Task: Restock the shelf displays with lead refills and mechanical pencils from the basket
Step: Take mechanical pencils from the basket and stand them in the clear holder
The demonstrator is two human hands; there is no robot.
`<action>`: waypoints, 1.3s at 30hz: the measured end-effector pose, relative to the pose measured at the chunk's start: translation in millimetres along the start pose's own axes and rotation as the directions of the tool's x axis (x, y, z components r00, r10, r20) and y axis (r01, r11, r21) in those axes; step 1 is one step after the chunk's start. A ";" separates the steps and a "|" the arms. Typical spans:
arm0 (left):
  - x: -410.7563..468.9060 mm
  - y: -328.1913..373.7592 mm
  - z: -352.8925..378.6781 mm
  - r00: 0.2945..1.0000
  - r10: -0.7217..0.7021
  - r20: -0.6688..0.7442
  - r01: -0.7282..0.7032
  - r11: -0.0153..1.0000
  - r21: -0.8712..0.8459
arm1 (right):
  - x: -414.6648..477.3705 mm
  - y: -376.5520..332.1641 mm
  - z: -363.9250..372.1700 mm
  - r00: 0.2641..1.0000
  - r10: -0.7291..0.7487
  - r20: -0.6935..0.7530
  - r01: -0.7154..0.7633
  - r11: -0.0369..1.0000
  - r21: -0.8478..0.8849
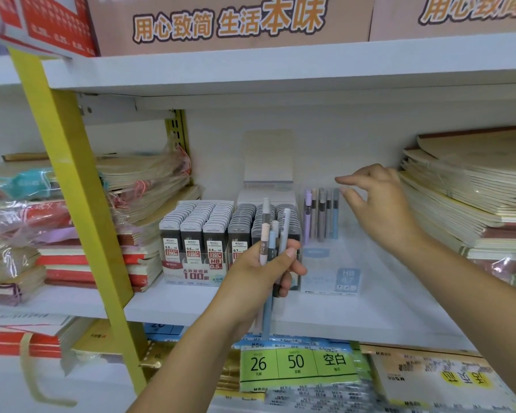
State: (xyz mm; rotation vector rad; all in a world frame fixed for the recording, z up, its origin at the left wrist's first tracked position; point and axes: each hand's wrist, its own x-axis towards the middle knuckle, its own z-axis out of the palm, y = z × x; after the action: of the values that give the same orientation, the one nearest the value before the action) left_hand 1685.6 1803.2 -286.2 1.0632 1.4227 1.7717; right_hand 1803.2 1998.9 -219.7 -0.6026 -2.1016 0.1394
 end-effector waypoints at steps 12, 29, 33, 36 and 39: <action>-8.8 4.5 15.8 0.986 -0.044 0.160 0.049 0.998 -0.026 | -39.6 -51.4 -34.5 0.937 0.144 0.319 -0.343 0.561 0.754; 4.1 24.0 -3.0 0.990 0.108 -0.095 -0.091 0.981 0.173 | -45.2 -61.9 -42.9 0.841 -0.173 0.513 -0.025 0.934 0.357; 3.0 23.1 -3.2 0.994 0.104 -0.045 -0.097 0.986 0.137 | -43.8 -59.2 -43.4 0.865 -0.152 0.478 -0.057 0.917 0.395; 2.3 18.9 -6.1 0.998 0.056 -0.027 -0.053 0.993 0.104 | -29.7 -46.5 -51.2 0.932 -0.056 0.357 -0.138 0.858 0.494; 3.2 15.9 -8.5 0.999 0.004 -0.050 -0.003 1.000 0.028 | -9.3 -33.9 -55.5 0.975 -0.017 0.220 -0.104 0.845 0.525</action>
State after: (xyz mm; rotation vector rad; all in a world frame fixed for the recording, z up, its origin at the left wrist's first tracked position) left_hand 1676.9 1798.4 -270.9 1.0428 1.4812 1.7976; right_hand 1839.9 1957.8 -183.8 -0.3015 -2.1206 0.8252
